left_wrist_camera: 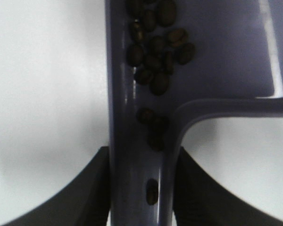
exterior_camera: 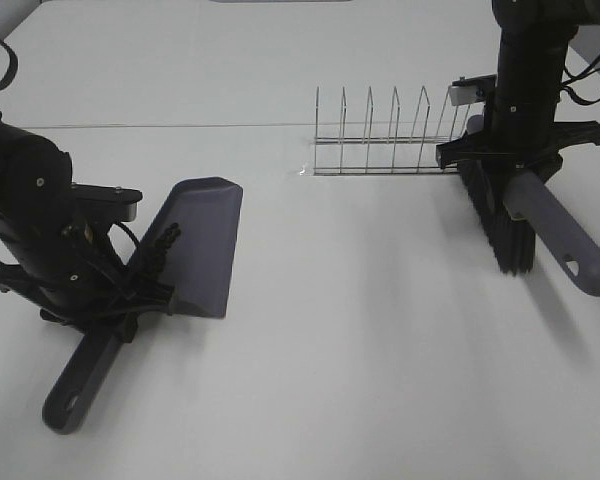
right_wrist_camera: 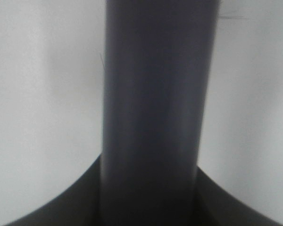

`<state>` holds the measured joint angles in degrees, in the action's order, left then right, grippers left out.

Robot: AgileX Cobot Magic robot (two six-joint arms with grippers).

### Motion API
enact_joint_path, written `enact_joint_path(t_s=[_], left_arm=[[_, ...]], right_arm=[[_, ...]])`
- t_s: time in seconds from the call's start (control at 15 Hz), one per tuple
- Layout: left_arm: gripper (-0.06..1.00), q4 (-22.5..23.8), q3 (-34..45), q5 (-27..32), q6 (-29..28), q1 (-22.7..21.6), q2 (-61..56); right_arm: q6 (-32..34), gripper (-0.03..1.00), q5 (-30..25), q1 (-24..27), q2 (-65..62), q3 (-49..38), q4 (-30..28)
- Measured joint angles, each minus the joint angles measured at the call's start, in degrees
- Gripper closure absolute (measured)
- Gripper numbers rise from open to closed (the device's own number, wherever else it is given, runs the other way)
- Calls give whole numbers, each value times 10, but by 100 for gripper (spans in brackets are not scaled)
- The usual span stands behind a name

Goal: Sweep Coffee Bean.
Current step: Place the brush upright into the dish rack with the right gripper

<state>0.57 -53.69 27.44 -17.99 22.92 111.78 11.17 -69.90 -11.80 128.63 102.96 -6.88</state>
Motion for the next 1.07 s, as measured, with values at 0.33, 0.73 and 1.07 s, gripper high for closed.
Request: enact_joint_path(t_s=[0.33,0.73,1.07], left_arm=[[58,0,0,0,0,0,0],[58,0,0,0,0,0,0],[58,0,0,0,0,0,0]], right_arm=[[0,63,-1,0,21,25,0],[-1,63,-4,0,37,76,-2],[-1,63,-4,0,61,107,-13]])
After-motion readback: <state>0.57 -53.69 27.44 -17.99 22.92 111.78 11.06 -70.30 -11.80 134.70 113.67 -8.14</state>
